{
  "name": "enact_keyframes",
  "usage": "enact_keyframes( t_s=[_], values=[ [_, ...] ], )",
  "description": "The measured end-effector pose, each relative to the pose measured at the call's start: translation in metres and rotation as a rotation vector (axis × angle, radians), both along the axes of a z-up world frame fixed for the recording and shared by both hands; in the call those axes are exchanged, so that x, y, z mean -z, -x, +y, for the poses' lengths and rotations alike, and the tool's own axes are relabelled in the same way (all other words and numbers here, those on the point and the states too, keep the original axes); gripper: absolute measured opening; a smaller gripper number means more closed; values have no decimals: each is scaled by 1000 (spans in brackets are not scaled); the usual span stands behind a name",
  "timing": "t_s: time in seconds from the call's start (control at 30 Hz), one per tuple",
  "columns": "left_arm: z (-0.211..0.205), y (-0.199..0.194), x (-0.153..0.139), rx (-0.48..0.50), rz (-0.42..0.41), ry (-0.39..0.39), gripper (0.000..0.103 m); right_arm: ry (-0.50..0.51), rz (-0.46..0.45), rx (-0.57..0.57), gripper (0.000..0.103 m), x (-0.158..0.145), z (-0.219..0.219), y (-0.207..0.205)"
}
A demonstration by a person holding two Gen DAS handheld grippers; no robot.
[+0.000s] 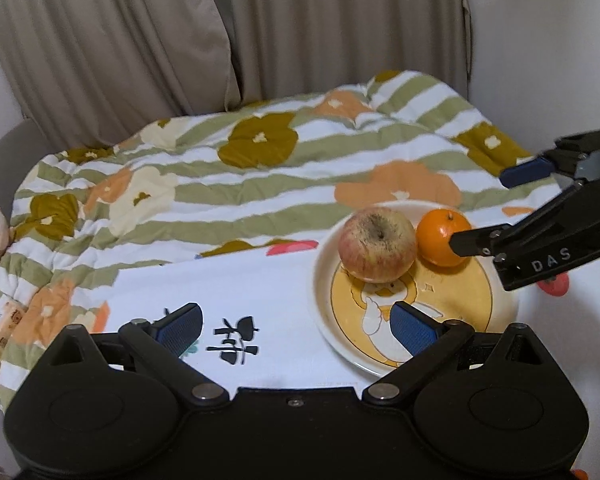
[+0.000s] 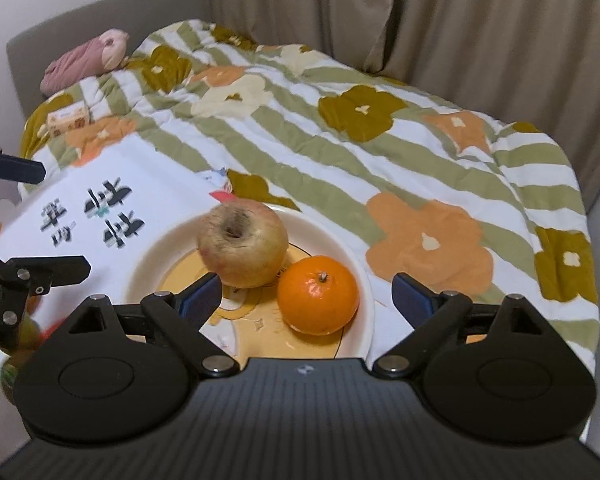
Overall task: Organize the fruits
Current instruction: 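Withdraw both tools from the bowl back toward the loose fruits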
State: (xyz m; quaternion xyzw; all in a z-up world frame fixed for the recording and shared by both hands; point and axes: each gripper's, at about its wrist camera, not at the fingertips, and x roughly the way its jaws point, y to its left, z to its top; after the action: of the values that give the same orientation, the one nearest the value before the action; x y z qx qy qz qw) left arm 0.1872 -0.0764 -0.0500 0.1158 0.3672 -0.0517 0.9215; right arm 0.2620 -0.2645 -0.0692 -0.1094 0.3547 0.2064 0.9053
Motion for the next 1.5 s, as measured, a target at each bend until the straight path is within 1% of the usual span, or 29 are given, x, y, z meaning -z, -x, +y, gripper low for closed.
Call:
enact_keyframes(
  t_s=[0.23,0.43,0.6,0.73,0.83,0.97,1.17,1.33,1.5],
  values=[
    [22,41,-30,-21,-63,68,102,-2,-39,85,103,-41,9,53],
    [37,82,-47,-20,-116,117,102,-32,-44,180,103,-65,17,100],
    [49,117,-62,-14,-176,158,102,-61,-46,245,103,-78,25,139],
    [55,140,-72,10,-223,150,102,-81,-45,282,103,-82,33,169],
    [62,154,-73,19,-234,149,102,-88,-39,294,103,-82,40,185],
    [75,165,-66,25,-217,147,102,-95,-23,307,103,-76,53,204],
    [94,176,-44,30,-178,124,102,-106,13,337,103,-57,73,222],
    [104,178,-14,60,-123,106,102,-112,43,380,103,-32,87,228],
    [101,172,21,100,-71,65,100,-137,84,428,103,-2,92,224]
  ],
)
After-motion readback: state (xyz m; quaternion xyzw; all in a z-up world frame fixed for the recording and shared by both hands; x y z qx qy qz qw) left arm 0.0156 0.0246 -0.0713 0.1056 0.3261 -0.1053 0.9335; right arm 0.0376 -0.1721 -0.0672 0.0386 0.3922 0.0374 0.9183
